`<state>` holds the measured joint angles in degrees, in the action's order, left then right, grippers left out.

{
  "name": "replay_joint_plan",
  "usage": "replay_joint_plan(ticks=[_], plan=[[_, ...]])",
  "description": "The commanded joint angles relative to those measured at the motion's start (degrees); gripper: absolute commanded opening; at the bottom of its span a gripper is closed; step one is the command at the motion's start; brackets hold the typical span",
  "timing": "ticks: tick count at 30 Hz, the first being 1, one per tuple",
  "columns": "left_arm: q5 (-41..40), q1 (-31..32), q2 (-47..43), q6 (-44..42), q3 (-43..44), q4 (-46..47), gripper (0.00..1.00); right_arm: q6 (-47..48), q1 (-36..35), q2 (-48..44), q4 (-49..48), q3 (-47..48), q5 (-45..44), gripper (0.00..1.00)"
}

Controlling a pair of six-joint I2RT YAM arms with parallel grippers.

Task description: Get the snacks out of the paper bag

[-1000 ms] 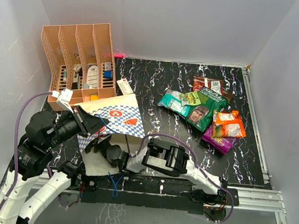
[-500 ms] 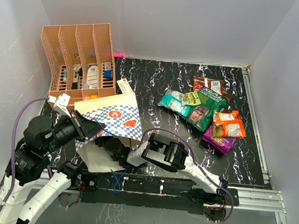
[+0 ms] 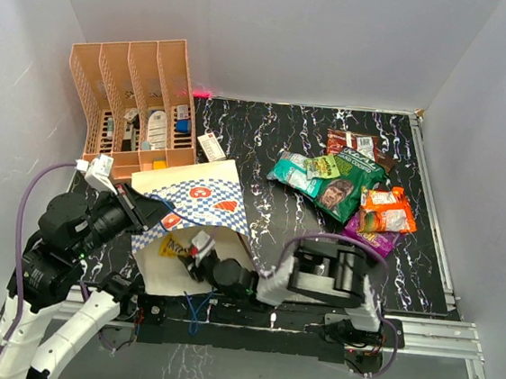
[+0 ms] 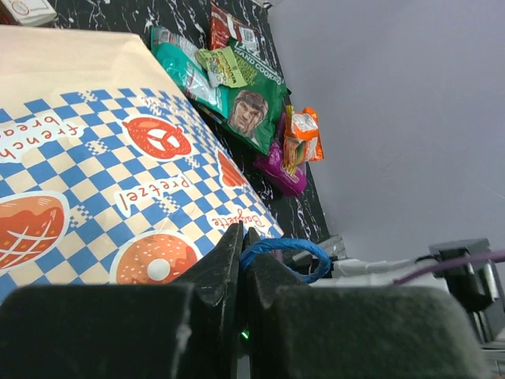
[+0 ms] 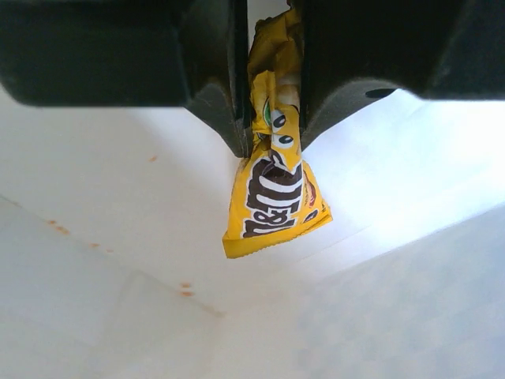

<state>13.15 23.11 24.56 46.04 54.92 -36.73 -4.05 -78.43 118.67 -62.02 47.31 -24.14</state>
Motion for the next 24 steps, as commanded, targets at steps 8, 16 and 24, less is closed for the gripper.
replay_joint_plan(ticks=[8,16,24], plan=[[-1.97,0.09,5.62,-2.89,3.68,7.91,0.0,10.75,-11.74,-42.63,16.09,-15.12,4.83,0.24],[0.98,0.13,8.73,-0.04,4.3,13.85,0.0,22.45,-11.74,-67.52,30.7,-7.46,-0.15,0.24],[12.68,0.09,16.55,12.93,7.84,31.5,0.0,40.65,2.51,-57.89,16.17,5.46,-26.28,0.25]])
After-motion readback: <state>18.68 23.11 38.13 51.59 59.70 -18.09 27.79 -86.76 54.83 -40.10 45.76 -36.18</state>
